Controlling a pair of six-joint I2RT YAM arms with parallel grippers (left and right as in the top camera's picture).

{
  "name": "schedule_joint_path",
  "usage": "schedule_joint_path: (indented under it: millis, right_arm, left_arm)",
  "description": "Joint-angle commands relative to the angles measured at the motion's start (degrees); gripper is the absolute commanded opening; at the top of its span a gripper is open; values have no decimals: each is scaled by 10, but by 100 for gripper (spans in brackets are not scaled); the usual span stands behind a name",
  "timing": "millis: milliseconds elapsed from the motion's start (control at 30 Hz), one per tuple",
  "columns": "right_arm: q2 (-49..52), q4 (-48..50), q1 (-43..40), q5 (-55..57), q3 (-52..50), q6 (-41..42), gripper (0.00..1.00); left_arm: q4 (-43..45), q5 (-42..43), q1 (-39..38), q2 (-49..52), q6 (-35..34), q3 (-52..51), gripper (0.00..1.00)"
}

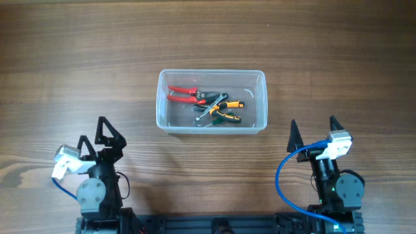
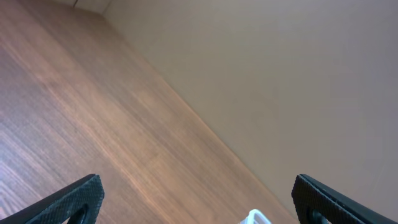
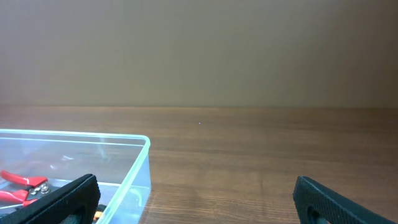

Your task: Pack container

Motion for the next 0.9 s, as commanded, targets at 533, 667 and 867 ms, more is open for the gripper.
schedule_joint_path:
  millis: [533,667,867]
  right_arm:
    - [-7,2,-2,-8,0,-5,100]
    - [-7,2,-2,-8,0,-5,100]
    - [-7,2,-2,-8,0,-5,100]
  left_arm:
    - [28,9,-3,-12,-3,-45,100]
    - [31,15,-3,-12,12,-45,100]
    - [100,42,-8,-12,186,-45,100]
